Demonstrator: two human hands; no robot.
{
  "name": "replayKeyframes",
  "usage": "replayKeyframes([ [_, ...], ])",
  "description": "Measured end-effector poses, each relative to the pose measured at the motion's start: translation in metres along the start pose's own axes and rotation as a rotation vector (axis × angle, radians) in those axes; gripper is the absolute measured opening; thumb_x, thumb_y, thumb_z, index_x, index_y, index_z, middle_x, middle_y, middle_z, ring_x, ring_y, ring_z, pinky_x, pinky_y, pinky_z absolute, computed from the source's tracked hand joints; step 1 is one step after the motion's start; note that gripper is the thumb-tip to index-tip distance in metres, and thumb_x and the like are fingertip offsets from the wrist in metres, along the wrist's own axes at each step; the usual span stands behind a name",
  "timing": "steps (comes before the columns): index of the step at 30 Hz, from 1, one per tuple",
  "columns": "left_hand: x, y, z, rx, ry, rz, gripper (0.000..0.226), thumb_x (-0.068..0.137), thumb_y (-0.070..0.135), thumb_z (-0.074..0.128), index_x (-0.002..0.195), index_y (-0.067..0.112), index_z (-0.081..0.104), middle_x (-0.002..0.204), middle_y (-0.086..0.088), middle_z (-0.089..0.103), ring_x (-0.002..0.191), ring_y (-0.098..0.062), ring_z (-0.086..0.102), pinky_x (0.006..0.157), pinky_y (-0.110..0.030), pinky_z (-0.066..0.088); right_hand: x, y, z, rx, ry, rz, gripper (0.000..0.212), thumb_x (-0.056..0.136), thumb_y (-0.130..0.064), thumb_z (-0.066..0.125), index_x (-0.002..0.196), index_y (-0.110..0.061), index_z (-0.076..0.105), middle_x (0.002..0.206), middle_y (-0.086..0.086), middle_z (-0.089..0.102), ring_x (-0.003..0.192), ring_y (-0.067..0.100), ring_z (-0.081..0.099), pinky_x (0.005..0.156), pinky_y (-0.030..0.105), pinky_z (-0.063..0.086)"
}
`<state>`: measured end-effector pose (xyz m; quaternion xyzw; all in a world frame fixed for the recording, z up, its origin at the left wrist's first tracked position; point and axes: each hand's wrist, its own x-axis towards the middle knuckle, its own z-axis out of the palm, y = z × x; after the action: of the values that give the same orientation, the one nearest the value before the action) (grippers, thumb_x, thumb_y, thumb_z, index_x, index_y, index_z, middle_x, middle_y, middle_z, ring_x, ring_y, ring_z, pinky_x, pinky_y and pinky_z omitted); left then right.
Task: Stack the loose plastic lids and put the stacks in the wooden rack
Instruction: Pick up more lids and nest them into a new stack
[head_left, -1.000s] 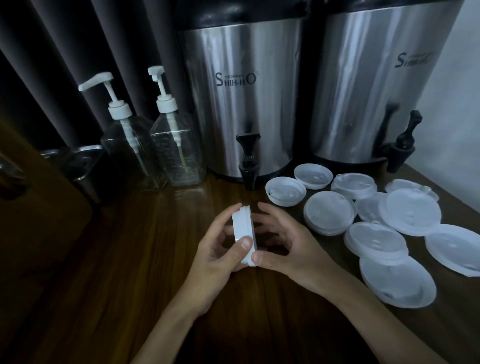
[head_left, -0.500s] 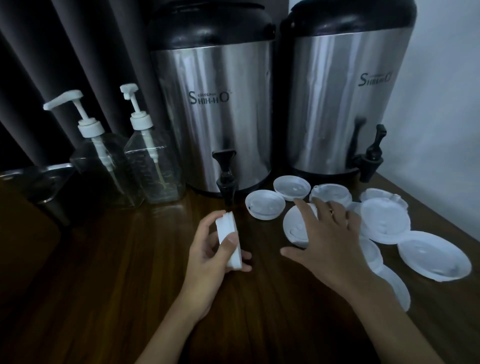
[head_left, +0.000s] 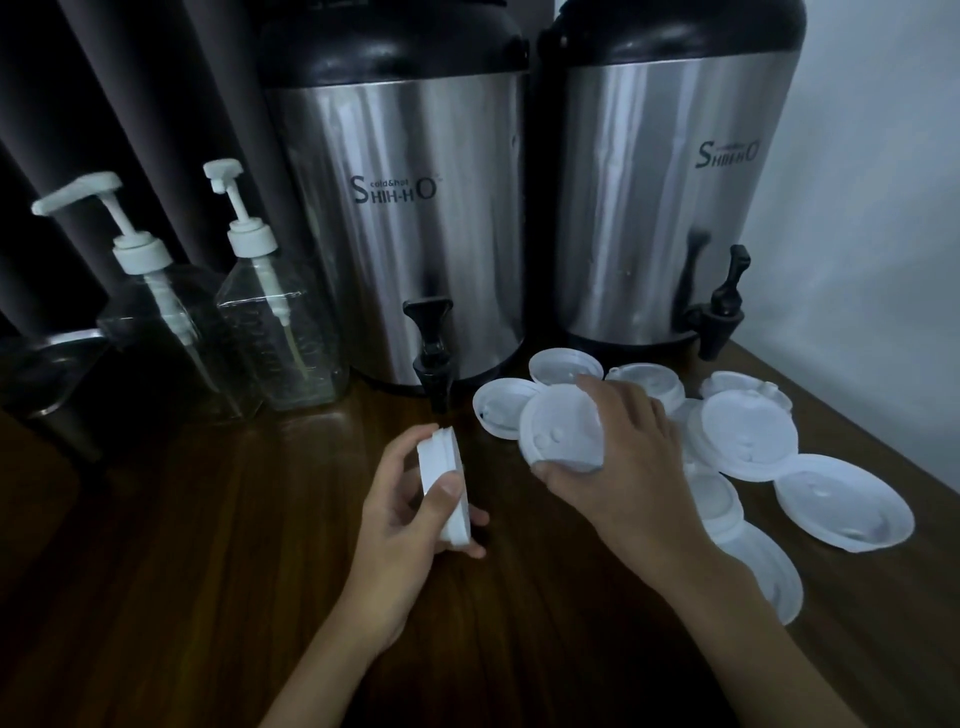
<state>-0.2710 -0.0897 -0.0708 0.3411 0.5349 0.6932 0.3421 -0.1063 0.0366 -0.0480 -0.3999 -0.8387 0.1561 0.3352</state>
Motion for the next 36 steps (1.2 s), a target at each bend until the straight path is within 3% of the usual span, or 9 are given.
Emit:
replayKeyframes([
  [4, 0.0, 0.0, 0.0, 0.001, -0.035, 0.02, 0.054, 0.074, 0.048, 0.077, 0.125, 0.045, 0.058, 0.109, 0.013, 0.067, 0.086, -0.042, 0.074, 0.061, -0.043, 0.063, -0.009, -0.016, 0.006, 0.59, 0.027, 0.062, 0.073, 0.068, -0.056, 0.076, 0.132, -0.045, 0.042, 0.127, -0.025, 0.047, 0.12, -0.001, 0.049, 0.084, 0.017, 0.051],
  [6, -0.001, 0.0, 0.0, 0.014, -0.058, 0.039, 0.053, 0.075, 0.049, 0.074, 0.126, 0.044, 0.058, 0.112, 0.01, 0.067, 0.089, -0.041, 0.074, 0.066, -0.046, 0.063, -0.013, -0.023, 0.012, 0.824, -0.025, 0.063, 0.077, 0.069, -0.045, 0.081, 0.135, -0.039, 0.043, 0.122, -0.027, 0.054, 0.122, -0.001, 0.055, 0.087, 0.014, 0.053],
  [10, -0.002, 0.001, -0.001, 0.047, -0.088, 0.083, 0.047, 0.08, 0.048, 0.07, 0.125, 0.045, 0.056, 0.11, 0.017, 0.069, 0.094, -0.027, 0.075, 0.068, -0.044, 0.064, -0.019, -0.031, 0.022, 1.058, -0.148, 0.051, 0.083, 0.076, -0.015, 0.081, 0.144, -0.035, 0.038, 0.122, -0.022, 0.058, 0.122, 0.006, 0.06, 0.091, 0.023, 0.055],
  [15, -0.002, 0.002, -0.002, 0.02, -0.097, 0.07, 0.048, 0.081, 0.048, 0.069, 0.127, 0.044, 0.056, 0.114, 0.017, 0.068, 0.099, -0.023, 0.075, 0.07, -0.047, 0.064, -0.022, -0.039, 0.03, 1.157, -0.104, 0.106, 0.072, 0.073, -0.006, 0.078, 0.135, -0.018, 0.044, 0.133, 0.006, 0.054, 0.125, 0.018, 0.06, 0.095, 0.032, 0.056],
  [18, -0.002, 0.003, -0.003, -0.017, -0.074, 0.062, 0.048, 0.081, 0.05, 0.069, 0.127, 0.043, 0.058, 0.121, 0.01, 0.067, 0.109, -0.024, 0.072, 0.072, -0.045, 0.063, -0.024, -0.037, 0.035, 1.137, -0.095, 0.124, 0.063, 0.072, -0.005, 0.082, 0.125, -0.012, 0.048, 0.123, 0.005, 0.062, 0.118, 0.017, 0.065, 0.093, 0.029, 0.056],
  [20, -0.001, 0.004, -0.004, -0.052, -0.038, 0.06, 0.047, 0.08, 0.05, 0.069, 0.125, 0.042, 0.059, 0.122, 0.008, 0.068, 0.113, -0.024, 0.07, 0.072, -0.043, 0.062, -0.025, -0.036, 0.037, 1.083, -0.146, 0.119, 0.059, 0.074, -0.009, 0.087, 0.121, -0.018, 0.053, 0.117, -0.007, 0.067, 0.115, 0.011, 0.066, 0.092, 0.024, 0.055],
  [25, 0.0, 0.003, -0.006, -0.107, 0.021, 0.039, 0.038, 0.087, 0.042, 0.065, 0.125, 0.041, 0.06, 0.118, 0.005, 0.07, 0.112, -0.025, 0.07, 0.073, -0.042, 0.062, -0.027, -0.034, 0.042, 0.971, -0.285, 0.09, 0.048, 0.078, -0.039, 0.082, 0.12, -0.038, 0.06, 0.121, -0.026, 0.067, 0.119, -0.002, 0.061, 0.095, 0.017, 0.051],
  [29, 0.0, 0.003, -0.006, -0.117, 0.033, 0.031, 0.04, 0.089, 0.038, 0.059, 0.129, 0.036, 0.058, 0.119, 0.004, 0.069, 0.112, -0.025, 0.069, 0.075, -0.043, 0.062, -0.028, -0.035, 0.044, 0.889, -0.334, 0.092, 0.046, 0.074, -0.063, 0.067, 0.116, -0.049, 0.057, 0.125, -0.049, 0.051, 0.126, -0.015, 0.049, 0.103, 0.015, 0.045],
  [36, -0.002, 0.005, -0.004, -0.054, -0.01, 0.045, 0.051, 0.078, 0.05, 0.067, 0.128, 0.04, 0.06, 0.121, 0.011, 0.067, 0.114, -0.024, 0.068, 0.078, -0.046, 0.063, -0.03, -0.036, 0.044, 0.67, -0.403, -0.024, 0.054, 0.077, -0.071, 0.059, 0.126, -0.047, 0.055, 0.151, -0.036, 0.029, 0.141, -0.015, 0.023, 0.096, -0.003, 0.031],
])
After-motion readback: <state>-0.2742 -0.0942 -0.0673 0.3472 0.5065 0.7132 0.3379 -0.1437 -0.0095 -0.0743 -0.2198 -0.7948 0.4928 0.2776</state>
